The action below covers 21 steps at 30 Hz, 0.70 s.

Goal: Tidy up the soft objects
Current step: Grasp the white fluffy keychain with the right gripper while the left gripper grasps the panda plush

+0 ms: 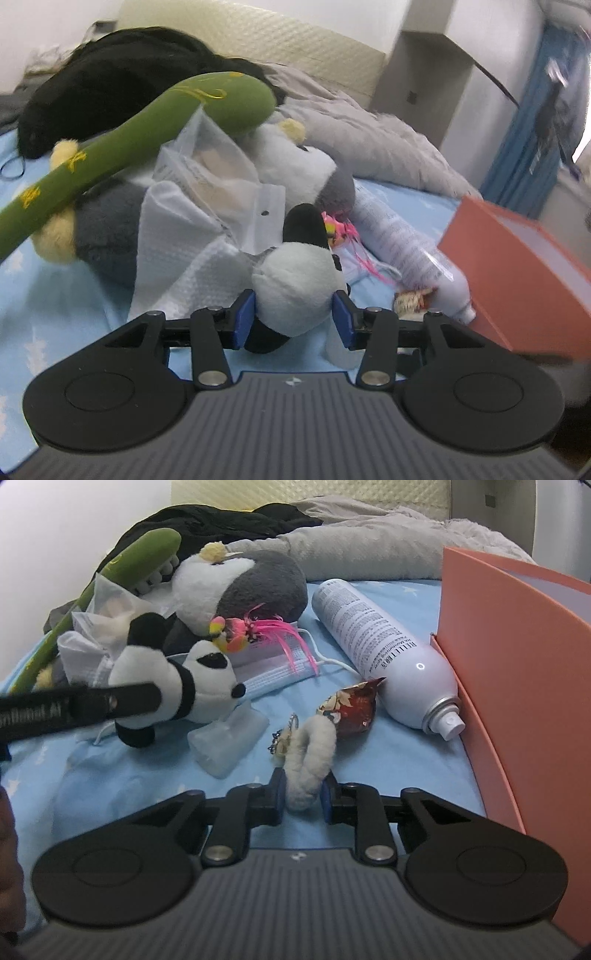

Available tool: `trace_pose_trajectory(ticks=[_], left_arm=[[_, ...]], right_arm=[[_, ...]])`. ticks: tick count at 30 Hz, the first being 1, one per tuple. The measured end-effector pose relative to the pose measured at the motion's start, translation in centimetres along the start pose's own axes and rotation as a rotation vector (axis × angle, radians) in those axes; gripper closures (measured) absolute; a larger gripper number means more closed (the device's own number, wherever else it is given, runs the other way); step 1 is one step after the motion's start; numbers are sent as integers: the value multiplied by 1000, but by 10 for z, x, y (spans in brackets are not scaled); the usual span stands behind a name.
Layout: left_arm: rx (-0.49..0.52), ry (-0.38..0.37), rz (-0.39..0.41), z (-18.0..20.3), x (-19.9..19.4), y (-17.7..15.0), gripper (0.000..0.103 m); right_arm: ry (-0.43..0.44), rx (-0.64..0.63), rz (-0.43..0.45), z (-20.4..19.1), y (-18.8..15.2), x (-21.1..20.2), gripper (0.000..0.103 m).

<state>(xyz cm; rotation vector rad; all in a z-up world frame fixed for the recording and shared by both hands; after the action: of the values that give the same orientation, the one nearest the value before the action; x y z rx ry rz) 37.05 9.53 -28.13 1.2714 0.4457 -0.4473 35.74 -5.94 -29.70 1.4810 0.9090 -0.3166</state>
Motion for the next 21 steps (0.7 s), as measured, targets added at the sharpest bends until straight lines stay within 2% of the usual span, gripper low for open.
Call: trace_pose_trajectory(ticks=[4,9,21], left_arm=[[14,12,3,4,-5,1,58],[-89,-13,-9,10,-24,-1,61],[-137,50,-31,12,-89,-23,62]], right_arm=[[12,18,-8,0,0,-2,89],[32,27,-6,-2,2,-18,91],[68,50,-7,-14,-7,-75,91]])
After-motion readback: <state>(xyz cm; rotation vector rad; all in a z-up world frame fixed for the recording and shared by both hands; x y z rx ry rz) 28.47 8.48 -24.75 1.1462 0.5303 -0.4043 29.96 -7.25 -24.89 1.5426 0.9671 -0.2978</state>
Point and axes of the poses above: each gripper's, at about its wrist camera, not at the fingertips, and x roughly the way its jaws point, z to its right, y to its top, the point moved 9 cm from there along x, roughly the way its jaws point, and after that the axes turned 4 degrees about x, right-handed, at the moved point
